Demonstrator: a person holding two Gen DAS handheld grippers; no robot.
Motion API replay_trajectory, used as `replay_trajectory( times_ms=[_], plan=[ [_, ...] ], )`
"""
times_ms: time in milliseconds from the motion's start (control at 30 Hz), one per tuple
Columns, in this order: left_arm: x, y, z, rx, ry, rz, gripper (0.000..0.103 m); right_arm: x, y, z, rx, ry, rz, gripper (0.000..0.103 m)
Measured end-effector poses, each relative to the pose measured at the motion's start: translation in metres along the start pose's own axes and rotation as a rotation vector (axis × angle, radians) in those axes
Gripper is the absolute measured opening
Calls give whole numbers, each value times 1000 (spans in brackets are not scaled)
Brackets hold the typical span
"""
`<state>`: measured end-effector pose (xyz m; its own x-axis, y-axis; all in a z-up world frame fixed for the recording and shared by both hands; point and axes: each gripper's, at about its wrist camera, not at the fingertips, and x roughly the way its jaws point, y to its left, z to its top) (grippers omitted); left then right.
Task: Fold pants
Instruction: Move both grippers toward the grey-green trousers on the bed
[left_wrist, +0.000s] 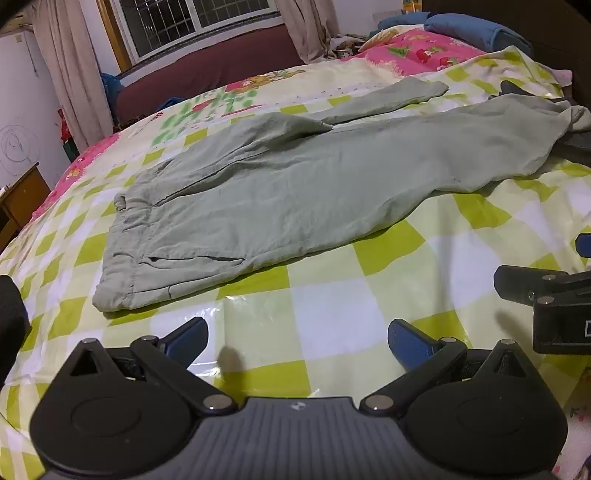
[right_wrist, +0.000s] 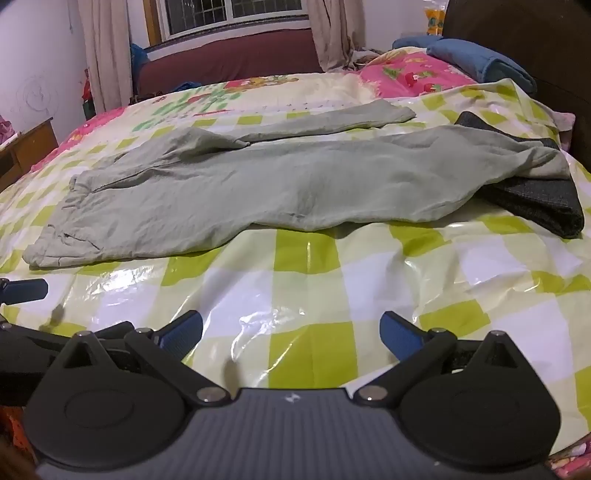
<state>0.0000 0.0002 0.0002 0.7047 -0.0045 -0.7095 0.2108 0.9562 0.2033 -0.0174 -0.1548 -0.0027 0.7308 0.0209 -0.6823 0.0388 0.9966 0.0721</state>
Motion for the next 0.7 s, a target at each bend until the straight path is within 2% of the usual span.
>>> replay_trajectory(
  times_ms=[700],
  plan=[
    [3, -2, -1, -1, 6, 0, 103, 3, 3, -1, 0, 17, 8, 101]
  ],
)
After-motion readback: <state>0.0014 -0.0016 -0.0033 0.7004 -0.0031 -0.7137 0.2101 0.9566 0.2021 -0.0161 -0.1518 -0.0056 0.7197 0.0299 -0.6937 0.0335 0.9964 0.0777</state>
